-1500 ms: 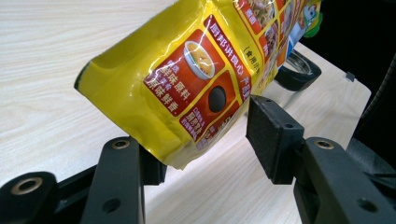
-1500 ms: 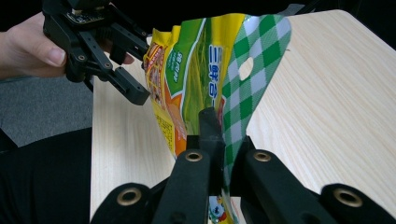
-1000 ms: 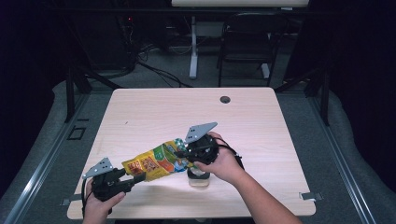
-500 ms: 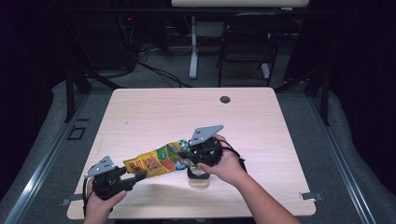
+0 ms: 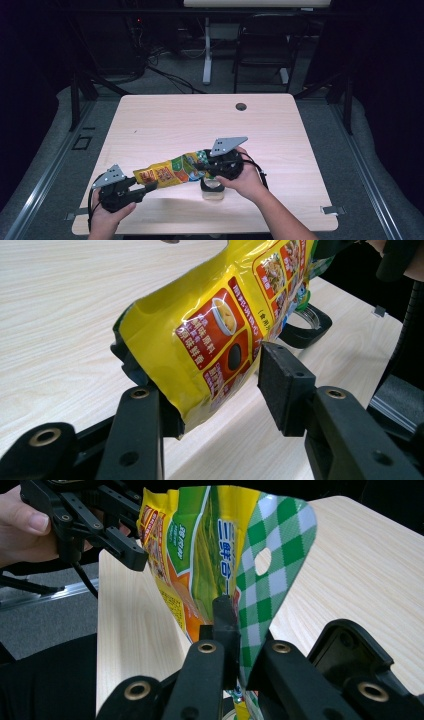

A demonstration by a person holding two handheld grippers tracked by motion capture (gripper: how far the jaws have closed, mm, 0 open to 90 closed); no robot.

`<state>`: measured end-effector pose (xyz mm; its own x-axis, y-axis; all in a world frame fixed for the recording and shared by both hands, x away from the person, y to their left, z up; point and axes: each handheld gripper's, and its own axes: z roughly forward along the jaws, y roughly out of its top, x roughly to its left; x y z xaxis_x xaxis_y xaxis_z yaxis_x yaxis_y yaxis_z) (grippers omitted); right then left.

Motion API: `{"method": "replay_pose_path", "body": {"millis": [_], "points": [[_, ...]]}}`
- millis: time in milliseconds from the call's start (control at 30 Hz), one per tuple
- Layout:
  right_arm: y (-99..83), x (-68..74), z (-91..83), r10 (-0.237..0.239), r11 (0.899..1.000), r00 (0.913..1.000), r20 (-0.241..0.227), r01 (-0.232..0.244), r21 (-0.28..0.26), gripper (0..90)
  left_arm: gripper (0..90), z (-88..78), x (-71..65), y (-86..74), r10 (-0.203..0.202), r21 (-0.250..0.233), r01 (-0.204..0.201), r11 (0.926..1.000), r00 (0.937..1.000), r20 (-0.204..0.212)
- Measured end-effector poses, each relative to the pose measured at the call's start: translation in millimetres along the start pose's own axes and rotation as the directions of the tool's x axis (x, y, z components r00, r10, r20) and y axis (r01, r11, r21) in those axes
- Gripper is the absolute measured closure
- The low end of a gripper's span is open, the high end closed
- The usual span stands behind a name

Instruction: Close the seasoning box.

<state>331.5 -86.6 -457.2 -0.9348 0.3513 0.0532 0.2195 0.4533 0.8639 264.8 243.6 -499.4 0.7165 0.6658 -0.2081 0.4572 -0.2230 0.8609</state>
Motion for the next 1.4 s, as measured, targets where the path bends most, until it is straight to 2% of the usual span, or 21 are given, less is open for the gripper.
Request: {"method": "replay_pose_path", "body": {"millis": [367, 600, 700, 933, 1400], "points": [[-5.3, 0.5, -2.2, 0.004, 1.0, 1.0, 0.0, -0.004, -0.018, 89.0, 57.4, -2.3, -5.5, 7.5, 0.029, 0.016, -0.029, 0.9995, 0.9994, -0.018], [-11.6, -0.4, -3.9, 0.033, 0.999, 0.9994, -0.008, -0.034, -0.038, 87.8, 57.6, -5.3, -8.3, 13.7, 0.055, 0.032, -0.054, 0.998, 0.9982, -0.025], [-14.0, -0.8, -3.4, 0.05, 0.998, 0.9987, -0.012, -0.051, -0.042, 87.6, 57.6, -6.0, -10.3, 15.9, 0.054, 0.034, -0.052, 0.9981, 0.9979, -0.037], [-19.3, -2.1, -3.4, 0.065, 0.996, 0.9975, -0.028, -0.066, -0.052, 87.4, 57.5, -7.2, -11.5, 20.0, 0.068, 0.039, -0.067, 0.997, 0.9971, -0.033], [-25.2, -4.3, -5.1, 0.086, 0.993, 0.9958, -0.03, -0.088, -0.073, 87.9, 57.4, -8.5, -14.0, 33.0, 0.095, 0.055, -0.093, 0.9941, 0.9948, -0.036]]}}
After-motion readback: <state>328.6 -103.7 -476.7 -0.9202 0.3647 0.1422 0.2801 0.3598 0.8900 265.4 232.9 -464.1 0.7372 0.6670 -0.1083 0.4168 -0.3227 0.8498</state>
